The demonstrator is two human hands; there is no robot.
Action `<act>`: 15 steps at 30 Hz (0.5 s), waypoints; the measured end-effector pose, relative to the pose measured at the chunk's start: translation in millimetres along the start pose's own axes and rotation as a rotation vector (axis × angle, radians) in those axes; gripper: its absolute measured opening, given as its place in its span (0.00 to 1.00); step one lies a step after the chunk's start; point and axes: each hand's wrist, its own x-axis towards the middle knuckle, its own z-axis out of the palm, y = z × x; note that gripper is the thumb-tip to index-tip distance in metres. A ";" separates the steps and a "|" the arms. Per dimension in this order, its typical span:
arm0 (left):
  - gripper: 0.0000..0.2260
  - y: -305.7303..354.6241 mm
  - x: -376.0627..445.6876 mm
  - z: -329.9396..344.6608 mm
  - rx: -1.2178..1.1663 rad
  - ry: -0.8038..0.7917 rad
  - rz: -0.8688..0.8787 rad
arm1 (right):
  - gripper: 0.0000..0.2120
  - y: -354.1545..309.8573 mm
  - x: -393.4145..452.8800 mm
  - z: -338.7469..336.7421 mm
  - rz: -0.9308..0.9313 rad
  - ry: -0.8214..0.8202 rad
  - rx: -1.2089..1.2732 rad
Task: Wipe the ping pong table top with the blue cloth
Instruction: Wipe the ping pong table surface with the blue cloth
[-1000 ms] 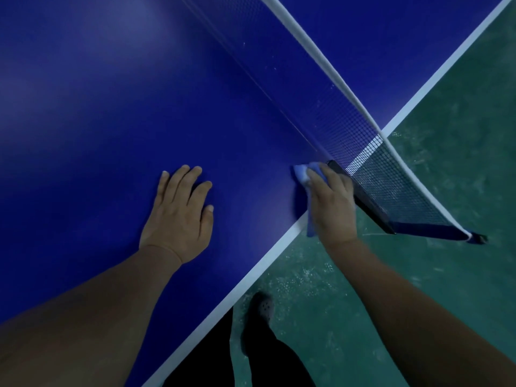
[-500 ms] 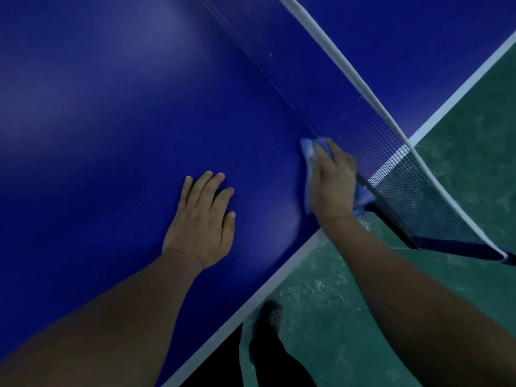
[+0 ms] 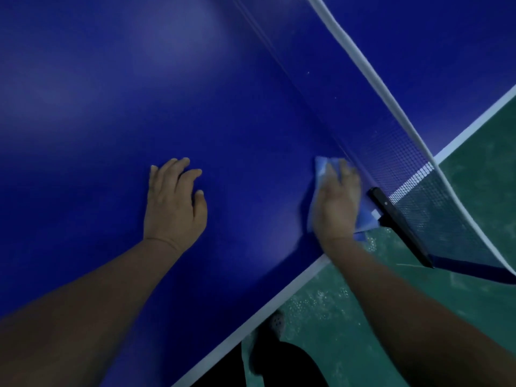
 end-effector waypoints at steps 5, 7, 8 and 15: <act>0.16 -31.2 25.3 -17.9 0.082 0.031 -0.078 | 0.19 -46.3 -86.1 17.3 -0.726 -0.292 0.080; 0.17 -40.7 34.4 -21.9 0.105 0.048 -0.083 | 0.22 -34.5 -56.4 12.2 -0.752 -0.281 0.083; 0.17 -45.7 38.7 -23.8 0.117 0.054 -0.086 | 0.22 -31.1 -34.1 11.1 -0.673 -0.249 0.075; 0.19 -66.9 73.5 -30.5 0.185 0.077 -0.127 | 0.20 -114.4 -30.4 33.2 -0.582 -0.300 0.130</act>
